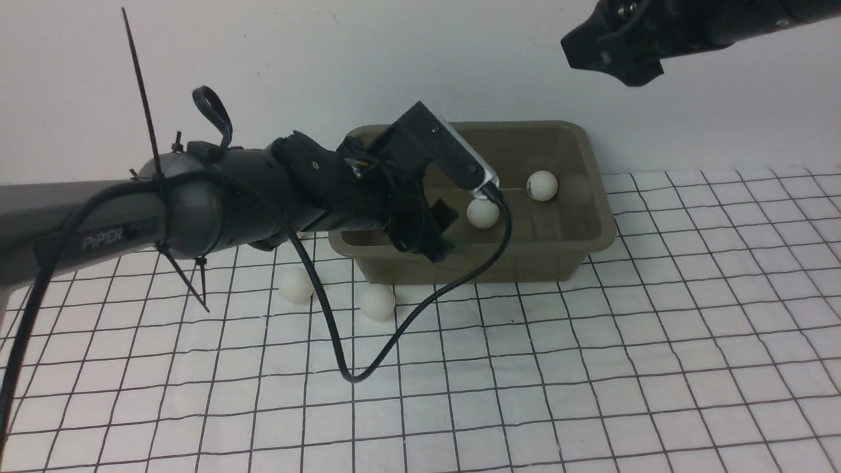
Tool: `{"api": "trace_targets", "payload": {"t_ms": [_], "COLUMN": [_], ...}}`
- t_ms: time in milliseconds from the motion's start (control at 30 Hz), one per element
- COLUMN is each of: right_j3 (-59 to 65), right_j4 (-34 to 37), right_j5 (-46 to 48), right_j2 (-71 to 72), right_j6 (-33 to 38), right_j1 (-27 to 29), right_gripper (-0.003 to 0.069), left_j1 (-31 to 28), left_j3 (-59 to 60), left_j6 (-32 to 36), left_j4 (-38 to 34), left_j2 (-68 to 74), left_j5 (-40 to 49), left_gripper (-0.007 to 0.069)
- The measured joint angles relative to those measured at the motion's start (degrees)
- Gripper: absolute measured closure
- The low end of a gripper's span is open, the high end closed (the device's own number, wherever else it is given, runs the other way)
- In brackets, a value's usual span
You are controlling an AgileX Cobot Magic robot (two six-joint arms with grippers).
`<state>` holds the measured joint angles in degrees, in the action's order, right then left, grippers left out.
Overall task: Put the table tennis balls into the box on the white checkered tablecloth.
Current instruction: 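Drop the ball into the bin, then reach for and grasp a ping pong ball on the table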
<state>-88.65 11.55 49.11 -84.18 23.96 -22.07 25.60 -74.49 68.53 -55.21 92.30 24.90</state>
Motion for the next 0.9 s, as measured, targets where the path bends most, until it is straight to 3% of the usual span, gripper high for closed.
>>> {"api": "trace_targets", "payload": {"t_ms": [67,367,500,633,900], "right_j3": [0.0,0.0,0.0,0.0,0.0], "right_j4": [0.0,0.0,0.0,0.0,0.0], "right_j5": [0.0,0.0,-0.1,-0.2,-0.2], "right_j2": [0.0,0.0,0.0,0.0,0.0], "right_j6": [0.5,1.1,1.1,1.2,1.2], "right_j1": [0.0,0.0,0.0,0.0,0.0], "right_gripper": [0.0113,0.0113,0.0113,0.0113,0.0113], "left_j1": [-1.1,-6.4,-6.8,-6.8,-6.8], "left_j3": [0.0,1.8,1.8,2.5,8.8], "left_j6": [-3.6,-35.1,-45.7,-48.1,-46.2], "left_j4": [3.6,33.3,40.6,41.3,38.8], "left_j2": [-2.9,-7.0,-6.0,-5.1,-5.8], "left_j5": [3.7,16.3,19.3,20.0,21.7], "left_gripper": [0.0204,0.0209,0.0209,0.0209,0.0209]}}
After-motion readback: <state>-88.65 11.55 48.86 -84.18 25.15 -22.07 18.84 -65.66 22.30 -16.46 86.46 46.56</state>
